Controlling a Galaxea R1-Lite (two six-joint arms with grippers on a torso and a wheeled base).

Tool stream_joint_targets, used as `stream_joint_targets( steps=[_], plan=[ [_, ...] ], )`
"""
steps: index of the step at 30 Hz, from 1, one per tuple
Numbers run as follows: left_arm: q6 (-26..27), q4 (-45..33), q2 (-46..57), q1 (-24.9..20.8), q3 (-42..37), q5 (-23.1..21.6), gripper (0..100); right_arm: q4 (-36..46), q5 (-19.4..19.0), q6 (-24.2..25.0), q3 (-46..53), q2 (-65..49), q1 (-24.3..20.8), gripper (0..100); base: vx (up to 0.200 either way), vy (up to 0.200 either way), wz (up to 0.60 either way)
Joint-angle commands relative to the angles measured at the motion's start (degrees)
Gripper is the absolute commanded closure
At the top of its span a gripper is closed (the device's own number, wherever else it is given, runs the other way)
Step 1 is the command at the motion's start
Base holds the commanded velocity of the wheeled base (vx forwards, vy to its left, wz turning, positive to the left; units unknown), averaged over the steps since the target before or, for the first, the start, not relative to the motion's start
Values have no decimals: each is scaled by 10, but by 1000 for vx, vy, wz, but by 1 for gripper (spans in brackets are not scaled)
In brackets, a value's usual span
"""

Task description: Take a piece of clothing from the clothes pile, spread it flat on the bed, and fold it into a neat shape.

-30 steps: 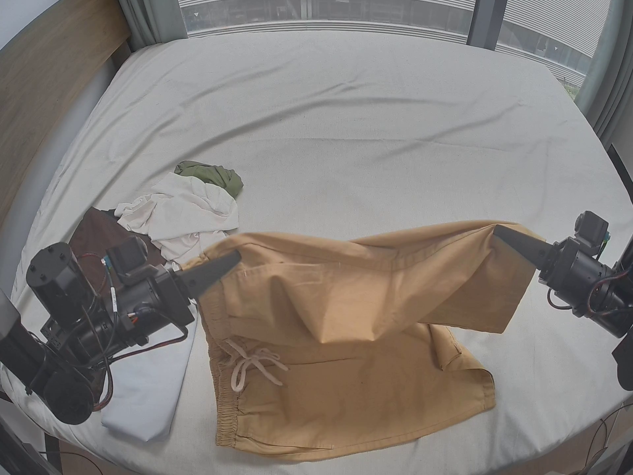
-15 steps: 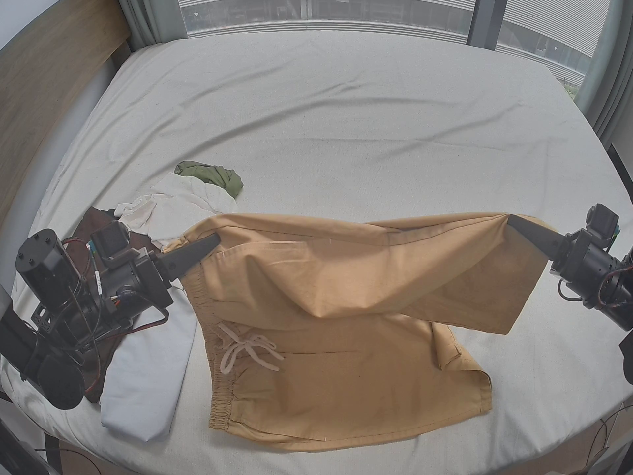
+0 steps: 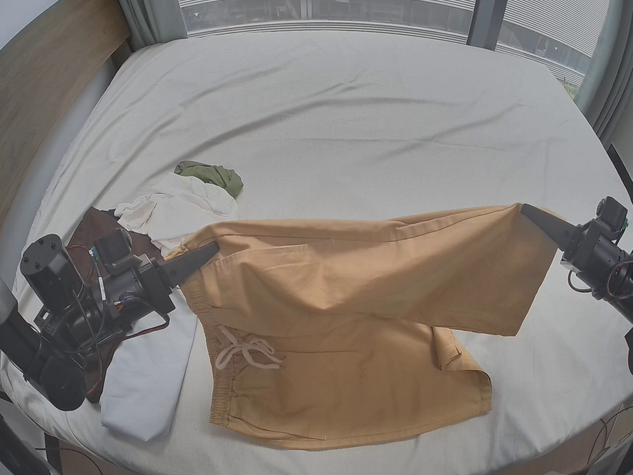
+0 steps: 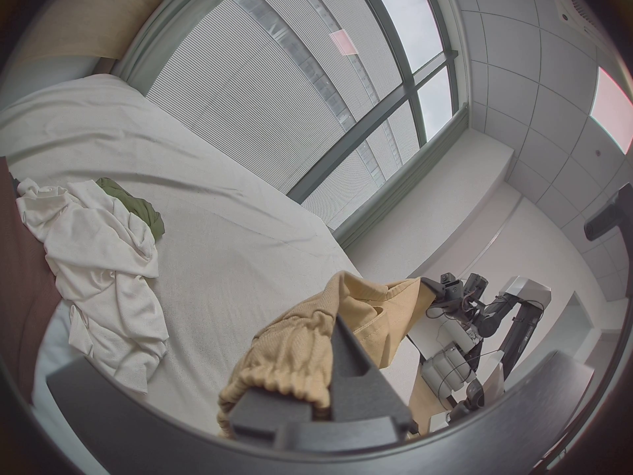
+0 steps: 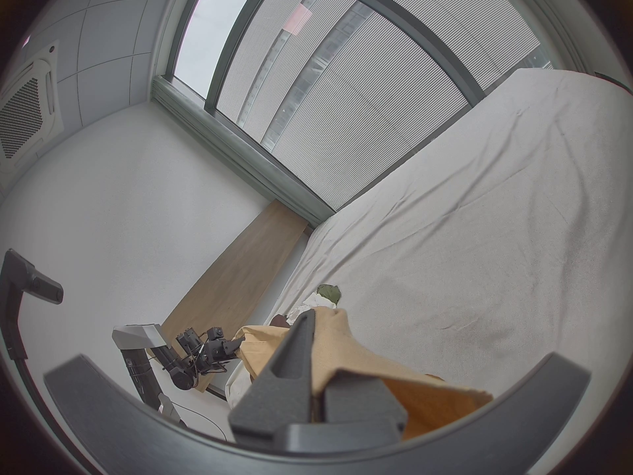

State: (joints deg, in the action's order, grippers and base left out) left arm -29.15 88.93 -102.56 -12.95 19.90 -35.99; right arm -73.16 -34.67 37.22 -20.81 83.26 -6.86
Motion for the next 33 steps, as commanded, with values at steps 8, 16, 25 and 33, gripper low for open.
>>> stream_joint_targets(
  steps=[8,16,25,33],
  plan=[
    [5,0,-16,13,1,1,100,0,-11,0,-2,1,13,100,0,0,0],
    [1,1,-2,8,3,-1,100,1,-12,0,-1,1,15,100,0,0,0],
    [-34,1,17,10,5,-3,100,-2,-18,0,-2,6,38,100,0,0,0],
    [-34,1,15,13,1,-3,100,-1,-17,0,-3,7,41,100,0,0,0]
  ],
)
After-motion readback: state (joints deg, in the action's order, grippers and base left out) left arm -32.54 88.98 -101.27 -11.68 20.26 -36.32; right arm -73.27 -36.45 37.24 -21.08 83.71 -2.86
